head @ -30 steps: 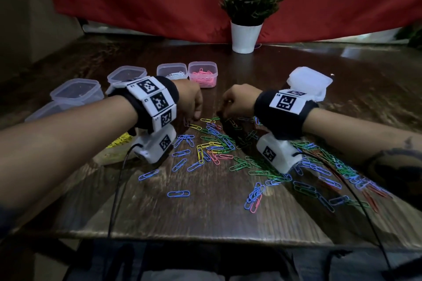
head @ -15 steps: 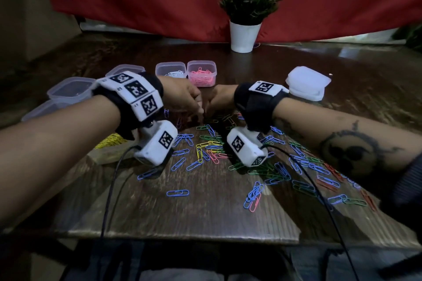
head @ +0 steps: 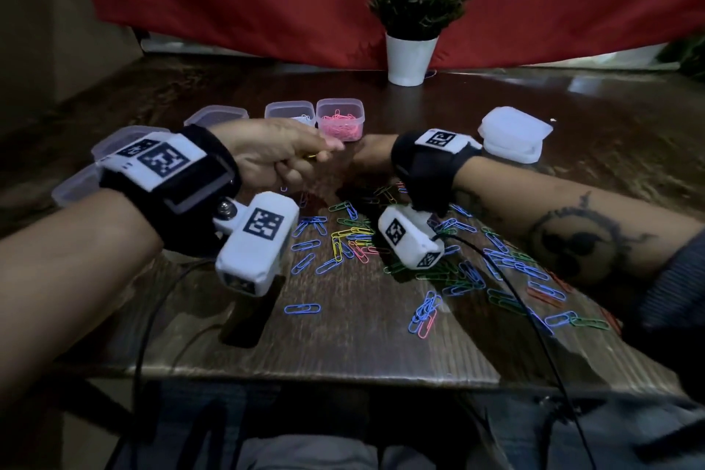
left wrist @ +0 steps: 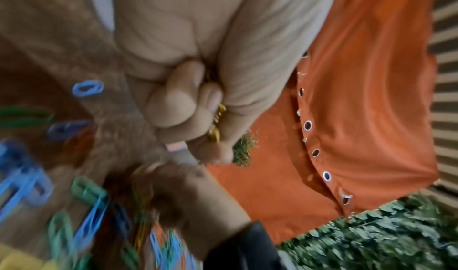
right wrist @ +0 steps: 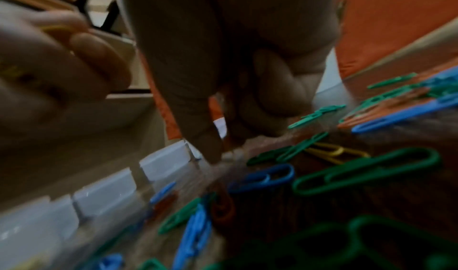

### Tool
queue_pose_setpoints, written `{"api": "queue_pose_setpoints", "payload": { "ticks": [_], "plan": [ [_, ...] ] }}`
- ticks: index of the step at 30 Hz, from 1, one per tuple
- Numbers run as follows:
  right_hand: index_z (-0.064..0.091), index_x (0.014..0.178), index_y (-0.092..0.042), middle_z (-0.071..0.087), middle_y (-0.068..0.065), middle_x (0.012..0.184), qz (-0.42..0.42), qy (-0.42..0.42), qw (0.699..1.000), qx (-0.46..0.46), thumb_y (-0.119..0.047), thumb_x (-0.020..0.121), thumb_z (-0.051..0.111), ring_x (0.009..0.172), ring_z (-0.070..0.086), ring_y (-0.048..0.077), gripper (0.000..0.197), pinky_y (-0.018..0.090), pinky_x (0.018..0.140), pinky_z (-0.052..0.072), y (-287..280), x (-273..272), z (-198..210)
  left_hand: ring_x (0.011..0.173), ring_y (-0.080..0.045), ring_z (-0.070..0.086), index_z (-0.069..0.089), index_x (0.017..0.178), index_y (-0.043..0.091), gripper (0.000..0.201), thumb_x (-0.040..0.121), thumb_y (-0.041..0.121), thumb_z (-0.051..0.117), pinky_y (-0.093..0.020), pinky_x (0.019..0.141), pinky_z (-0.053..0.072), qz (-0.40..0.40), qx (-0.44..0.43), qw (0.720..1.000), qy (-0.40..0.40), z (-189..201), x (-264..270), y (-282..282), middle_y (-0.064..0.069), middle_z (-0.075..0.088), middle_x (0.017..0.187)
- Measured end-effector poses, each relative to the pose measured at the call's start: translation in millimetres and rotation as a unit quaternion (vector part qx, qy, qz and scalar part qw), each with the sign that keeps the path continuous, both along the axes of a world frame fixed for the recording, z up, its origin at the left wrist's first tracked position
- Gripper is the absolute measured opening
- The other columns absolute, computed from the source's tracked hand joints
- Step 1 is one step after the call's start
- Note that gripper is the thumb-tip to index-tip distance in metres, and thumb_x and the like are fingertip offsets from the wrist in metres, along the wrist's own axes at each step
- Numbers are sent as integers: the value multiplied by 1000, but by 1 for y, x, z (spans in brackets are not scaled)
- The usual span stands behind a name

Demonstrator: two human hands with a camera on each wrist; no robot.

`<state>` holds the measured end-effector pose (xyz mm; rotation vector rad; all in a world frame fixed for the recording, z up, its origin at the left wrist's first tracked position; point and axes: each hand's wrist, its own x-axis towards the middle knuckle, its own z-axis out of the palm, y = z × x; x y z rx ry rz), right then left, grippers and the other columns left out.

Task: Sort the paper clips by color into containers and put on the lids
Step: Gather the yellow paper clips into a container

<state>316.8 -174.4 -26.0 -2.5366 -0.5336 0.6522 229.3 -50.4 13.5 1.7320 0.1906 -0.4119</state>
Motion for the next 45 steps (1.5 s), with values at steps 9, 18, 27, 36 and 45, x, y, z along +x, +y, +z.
{"api": "queue_pose_setpoints", "payload": {
  "ticks": [9,18,27,36,45],
  "plan": [
    [37,69,-11,31,3,44,-114,169,963,176,-5,94,27,23,21,2,28,9,27,14,-62,-21,24,62,-3,47,70,85,29,21,68,34,80,-22,62,32,-278,553,768,-162,-17,-19,-13,17,56,65],
    [66,84,-8,45,-3,59,113,-79,989,-51,-15,86,60,50,46,8,9,17,44,33,-36,-66,12,63,-7,50,64,70,23,15,70,25,79,-14,57,34,-315,555,757,-142,-27,-9,-21,15,55,60],
    [69,99,-5,56,5,71,117,-103,984,-86,-15,79,70,65,50,15,23,17,45,35,-25,-65,-3,57,-3,49,61,66,21,18,79,18,72,-18,59,39,-291,477,824,-88,-25,-10,-2,2,59,65],
    [62,69,-10,57,1,52,8,104,993,44,-13,82,67,43,49,11,14,18,43,39,-43,-59,-2,45,-11,22,61,70,17,16,83,25,63,-15,40,18,-211,272,939,-13,-14,-31,22,-4,31,57],
    [56,66,-11,52,-3,40,-69,160,972,157,1,83,58,26,39,5,21,9,28,23,-54,-72,7,35,2,18,47,68,14,21,88,19,50,-9,34,10,-151,140,978,31,-23,-47,16,12,27,42]
  ]
}}
